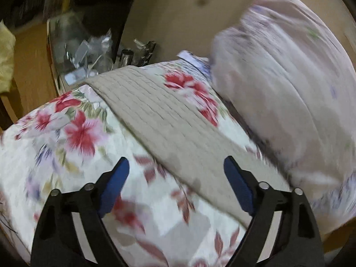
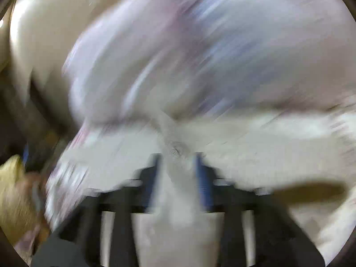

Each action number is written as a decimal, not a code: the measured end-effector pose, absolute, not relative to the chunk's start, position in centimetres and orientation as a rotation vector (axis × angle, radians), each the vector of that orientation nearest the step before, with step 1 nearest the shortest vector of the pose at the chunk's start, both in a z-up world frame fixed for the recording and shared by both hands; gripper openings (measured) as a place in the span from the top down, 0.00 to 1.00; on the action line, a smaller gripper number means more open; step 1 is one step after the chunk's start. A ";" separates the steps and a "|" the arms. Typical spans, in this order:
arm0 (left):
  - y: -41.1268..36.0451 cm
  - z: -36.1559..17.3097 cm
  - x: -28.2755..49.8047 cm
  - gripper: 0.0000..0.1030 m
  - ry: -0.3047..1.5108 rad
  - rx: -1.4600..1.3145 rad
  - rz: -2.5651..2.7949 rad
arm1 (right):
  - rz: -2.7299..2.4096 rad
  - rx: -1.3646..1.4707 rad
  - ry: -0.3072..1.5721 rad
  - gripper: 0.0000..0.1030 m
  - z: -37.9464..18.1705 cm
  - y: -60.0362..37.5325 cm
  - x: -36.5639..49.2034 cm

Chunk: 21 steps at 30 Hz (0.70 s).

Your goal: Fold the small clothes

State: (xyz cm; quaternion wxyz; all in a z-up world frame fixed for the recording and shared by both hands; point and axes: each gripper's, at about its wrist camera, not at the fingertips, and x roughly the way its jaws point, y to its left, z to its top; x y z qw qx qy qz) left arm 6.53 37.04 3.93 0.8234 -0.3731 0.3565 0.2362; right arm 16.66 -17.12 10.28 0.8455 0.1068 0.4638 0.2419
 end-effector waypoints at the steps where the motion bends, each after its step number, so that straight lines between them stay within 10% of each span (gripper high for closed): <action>1: 38.1 3.5 6.8 0.18 0.762 -0.822 0.516 | 0.558 0.233 1.026 0.46 9.4 -14.8 15.7; 9: 44.5 2.1 6.9 0.27 0.675 -1.012 0.539 | 0.421 0.251 1.110 0.36 8.2 -16.5 13.4; 13: 45.7 1.6 7.3 0.80 0.713 -1.034 0.560 | 0.296 0.329 1.128 0.34 7.5 -20.6 13.1; 21: 41.9 6.7 9.5 0.95 0.642 -0.774 0.463 | 0.266 0.297 1.108 0.34 8.4 -22.3 12.3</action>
